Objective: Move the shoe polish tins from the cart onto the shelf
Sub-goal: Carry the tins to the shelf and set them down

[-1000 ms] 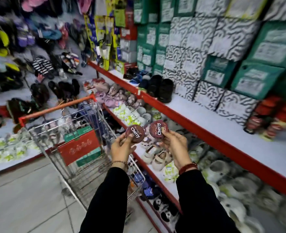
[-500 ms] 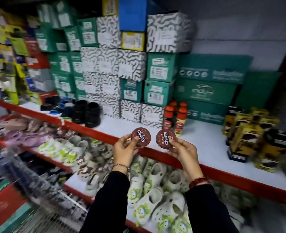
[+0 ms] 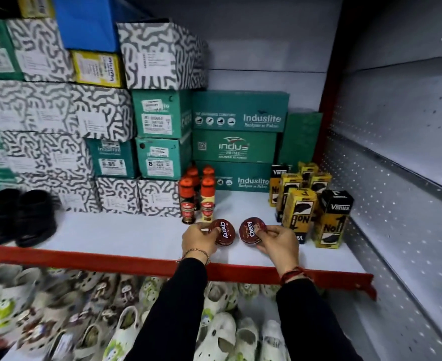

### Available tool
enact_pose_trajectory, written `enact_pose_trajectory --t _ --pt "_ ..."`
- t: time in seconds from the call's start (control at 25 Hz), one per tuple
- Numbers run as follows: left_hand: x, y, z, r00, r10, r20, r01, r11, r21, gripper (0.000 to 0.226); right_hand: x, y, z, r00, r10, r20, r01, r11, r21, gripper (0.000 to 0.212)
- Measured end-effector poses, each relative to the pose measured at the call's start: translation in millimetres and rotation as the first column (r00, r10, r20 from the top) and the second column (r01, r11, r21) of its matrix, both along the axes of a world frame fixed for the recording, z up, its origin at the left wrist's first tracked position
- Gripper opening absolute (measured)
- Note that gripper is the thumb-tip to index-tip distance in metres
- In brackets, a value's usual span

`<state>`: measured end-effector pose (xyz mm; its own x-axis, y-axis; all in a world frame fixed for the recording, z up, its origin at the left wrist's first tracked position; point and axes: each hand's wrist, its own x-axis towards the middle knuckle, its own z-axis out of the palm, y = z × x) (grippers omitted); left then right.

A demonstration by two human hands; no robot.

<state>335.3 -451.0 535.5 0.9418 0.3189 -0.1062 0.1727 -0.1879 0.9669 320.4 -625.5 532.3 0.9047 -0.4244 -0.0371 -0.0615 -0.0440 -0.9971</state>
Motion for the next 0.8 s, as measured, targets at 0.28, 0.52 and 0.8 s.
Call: enact_pose_trajectory --t 0.28,0.52,0.8 --pt "12 -2 0 0.998 -0.003 -0.067 0.023 0.955 0.297 0.036 12 5 3 0.991 -0.061 -0.115 0.000 0.884 -0.467 0.036" --pt "15 -2 0 0.997 -0.008 -0.074 0.044 0.860 0.508 0.039 6 13 26 0.964 -0.128 -0.235 -0.082 0.696 -0.714 0.040" --pt "-8 10 20 0.990 0.002 0.144 -0.096 0.755 0.648 0.039 -2 32 47 0.997 -0.009 0.077 0.067 0.586 -0.807 0.042"
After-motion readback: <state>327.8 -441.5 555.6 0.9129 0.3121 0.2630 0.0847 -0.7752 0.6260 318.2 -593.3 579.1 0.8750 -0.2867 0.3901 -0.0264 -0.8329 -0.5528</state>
